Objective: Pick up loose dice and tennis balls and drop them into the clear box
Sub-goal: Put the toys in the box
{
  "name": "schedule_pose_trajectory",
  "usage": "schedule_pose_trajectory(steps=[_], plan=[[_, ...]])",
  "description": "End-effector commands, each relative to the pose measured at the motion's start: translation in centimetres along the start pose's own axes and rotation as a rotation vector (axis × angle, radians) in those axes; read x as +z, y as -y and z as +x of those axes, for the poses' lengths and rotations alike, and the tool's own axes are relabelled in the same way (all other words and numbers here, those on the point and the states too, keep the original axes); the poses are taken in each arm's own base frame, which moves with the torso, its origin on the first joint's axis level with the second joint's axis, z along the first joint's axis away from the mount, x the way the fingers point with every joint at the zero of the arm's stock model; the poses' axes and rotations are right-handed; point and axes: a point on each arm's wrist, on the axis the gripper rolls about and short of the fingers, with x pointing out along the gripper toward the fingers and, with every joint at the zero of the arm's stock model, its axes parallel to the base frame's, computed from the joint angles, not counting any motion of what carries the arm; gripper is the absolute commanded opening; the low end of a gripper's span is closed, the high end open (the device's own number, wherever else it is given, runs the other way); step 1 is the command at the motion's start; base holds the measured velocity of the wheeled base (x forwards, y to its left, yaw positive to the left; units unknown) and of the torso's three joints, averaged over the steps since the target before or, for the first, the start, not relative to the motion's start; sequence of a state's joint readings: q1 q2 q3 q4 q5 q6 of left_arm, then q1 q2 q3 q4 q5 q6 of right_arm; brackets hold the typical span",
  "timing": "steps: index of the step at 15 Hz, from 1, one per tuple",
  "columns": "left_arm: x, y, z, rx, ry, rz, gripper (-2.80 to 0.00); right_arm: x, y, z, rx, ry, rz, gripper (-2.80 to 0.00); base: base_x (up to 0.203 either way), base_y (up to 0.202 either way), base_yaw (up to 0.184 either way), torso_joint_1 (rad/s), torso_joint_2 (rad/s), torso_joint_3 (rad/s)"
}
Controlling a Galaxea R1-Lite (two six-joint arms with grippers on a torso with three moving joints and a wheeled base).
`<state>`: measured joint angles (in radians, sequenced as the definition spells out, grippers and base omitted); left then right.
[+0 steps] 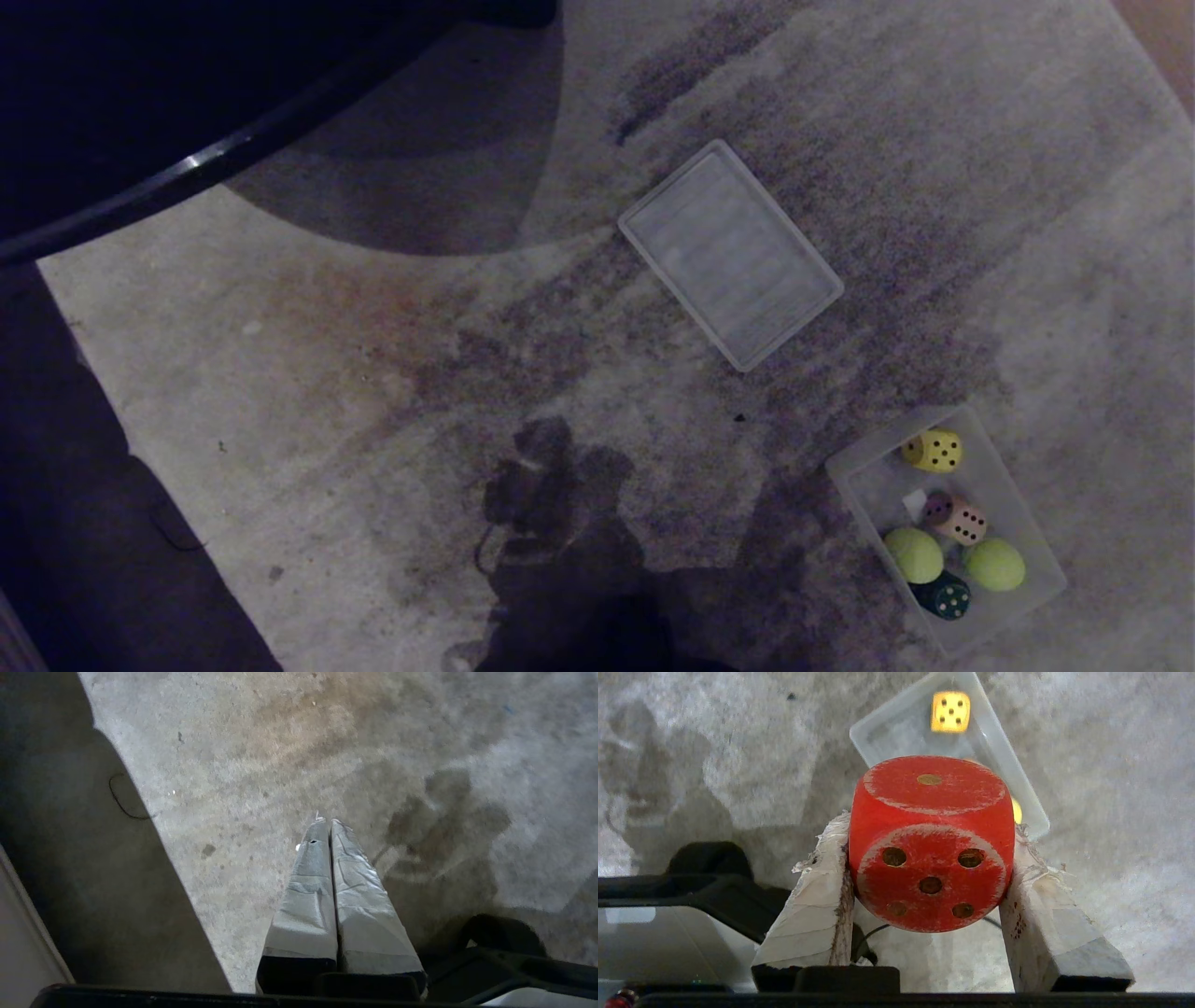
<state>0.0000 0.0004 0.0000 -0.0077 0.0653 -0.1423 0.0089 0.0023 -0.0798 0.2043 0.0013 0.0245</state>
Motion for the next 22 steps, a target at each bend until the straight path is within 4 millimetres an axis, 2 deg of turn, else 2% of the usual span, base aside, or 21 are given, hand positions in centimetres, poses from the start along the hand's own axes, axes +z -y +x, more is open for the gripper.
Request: schedule_pose_trajectory(steps=[1,4,13,15,18,20,22], plan=[[0.0,0.0,0.0,0.001,0.000,-0.002,-2.80,0.0,0.0,0.0,0.001,-0.001,0.000,-2.80,-0.182,0.000,0.003,-0.002,0.00,0.002],[0.0,0.0,0.0,0.001,-0.001,0.000,-2.80,0.0,0.0,0.0,0.001,-0.001,0.000,-2.80,-0.160,0.000,0.000,0.002,0.00,0.004],[0.0,0.0,0.0,0.001,-0.001,0.000,-2.80,0.1,0.0,0.0,-0.014,-0.012,-0.004,-2.80,0.000,0.000,0.000,0.000,0.00,0.000],[0.0,0.0,0.0,0.001,-0.001,0.000,-2.80,1.4,0.0,0.6,-0.016,-0.084,0.002,-2.80,0.000,0.000,0.000,0.000,0.00,0.000],[0.0,0.0,0.0,0.001,-0.001,0.000,-2.80,5.3,-0.1,2.9,-0.031,-0.253,0.081,-2.80,0.000,0.000,0.000,0.000,0.00,0.000],[0.0,0.0,0.0,0.001,0.000,0.000,-2.80,7.5,-0.1,6.1,-0.048,-0.395,0.126,-2.80,0.000,0.000,0.000,0.000,0.00,0.000],[0.0,0.0,0.0,0.001,-0.001,0.000,-2.80,8.9,-0.2,9.8,-0.063,-0.463,0.160,-2.80,0.000,0.000,0.000,0.000,0.00,0.000]])
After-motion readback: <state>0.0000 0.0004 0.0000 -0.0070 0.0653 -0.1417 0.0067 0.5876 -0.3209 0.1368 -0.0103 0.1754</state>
